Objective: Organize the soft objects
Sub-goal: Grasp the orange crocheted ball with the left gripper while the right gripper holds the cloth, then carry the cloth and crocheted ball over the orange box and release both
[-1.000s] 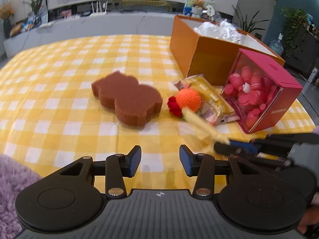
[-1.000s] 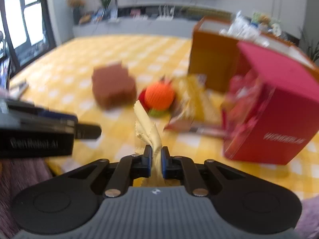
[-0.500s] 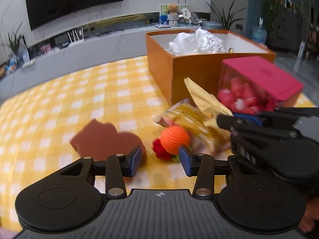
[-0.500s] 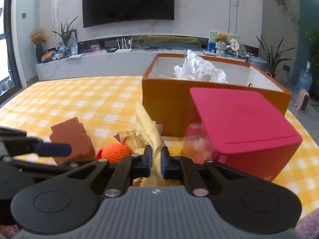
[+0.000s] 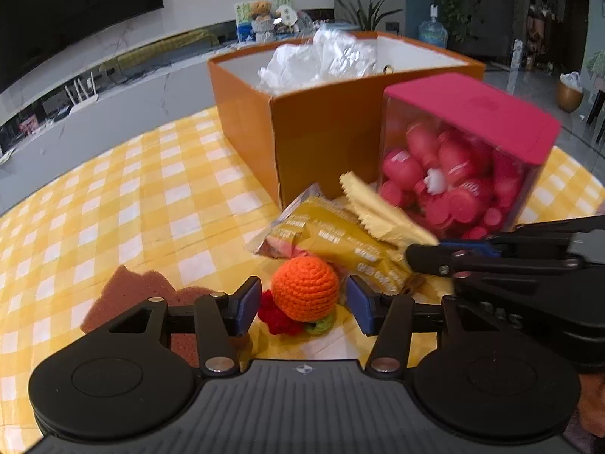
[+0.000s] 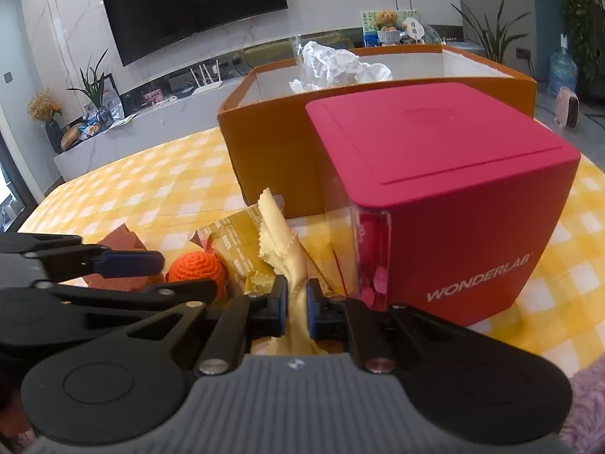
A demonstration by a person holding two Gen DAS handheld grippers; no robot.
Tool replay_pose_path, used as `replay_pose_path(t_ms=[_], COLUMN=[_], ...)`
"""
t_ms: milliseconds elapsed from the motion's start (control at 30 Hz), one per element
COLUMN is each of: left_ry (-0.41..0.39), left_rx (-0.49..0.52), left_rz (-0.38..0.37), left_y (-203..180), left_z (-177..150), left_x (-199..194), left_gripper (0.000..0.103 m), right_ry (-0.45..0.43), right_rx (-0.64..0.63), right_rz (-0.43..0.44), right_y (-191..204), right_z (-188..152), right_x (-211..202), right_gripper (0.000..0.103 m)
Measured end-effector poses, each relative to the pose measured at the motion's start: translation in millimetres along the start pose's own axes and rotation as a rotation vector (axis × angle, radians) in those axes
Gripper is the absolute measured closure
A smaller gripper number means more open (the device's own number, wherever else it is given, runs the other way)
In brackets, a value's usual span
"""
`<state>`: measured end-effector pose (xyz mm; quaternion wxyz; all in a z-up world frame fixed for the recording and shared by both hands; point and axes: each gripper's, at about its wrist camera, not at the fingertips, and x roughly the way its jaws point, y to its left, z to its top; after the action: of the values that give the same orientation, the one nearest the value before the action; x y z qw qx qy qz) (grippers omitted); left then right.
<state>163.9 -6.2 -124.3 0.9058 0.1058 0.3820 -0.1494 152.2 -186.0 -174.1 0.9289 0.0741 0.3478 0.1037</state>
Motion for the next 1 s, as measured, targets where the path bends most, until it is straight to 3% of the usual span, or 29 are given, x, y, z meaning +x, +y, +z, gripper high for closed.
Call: replay_pose_path(t_ms=[200, 267, 400, 567, 767, 1000], left_ry=[0.019, 0.021, -0.018, -0.085, -0.093, -0.113], left_rx=[0.065, 0.049, 0.036, -0.013, -0.129, -0.138], left_rz=[0.064, 0.062, 0.063, 0.079, 0.044, 0.062], left_y=[-9.2, -6.8, -6.3, -6.2, -8.0, -21.3], left_z=[-5.1, -6.0, -6.8, -6.8, -8.9, -11.3], left_x=[9.6, 11.3, 2.7, -24.1, -62.6, -98.2], left_gripper=[0.042, 0.049, 0.055, 0.055, 0.055, 0.055], right_ry=[0.002, 0.001, -0.003, -0.008, -0.016, -0.03], right_rx=[0.001, -0.003, -0.016, -0.048, -0.1, -0.1], right_rz=[0.017, 0.017, 0.017, 0.032, 0.049, 0.056], right_y=[-0.2, -0.6, 0.4, 4.8, 10.8, 0.2], right_z=[-0.6, -1.6, -1.9, -3.1, -4.8, -8.9], right_x=[2.3, 0.8, 0.5, -3.8, -18.4, -52.1], right_gripper=[0.094, 0.092, 0.092, 0.093, 0.093, 0.094])
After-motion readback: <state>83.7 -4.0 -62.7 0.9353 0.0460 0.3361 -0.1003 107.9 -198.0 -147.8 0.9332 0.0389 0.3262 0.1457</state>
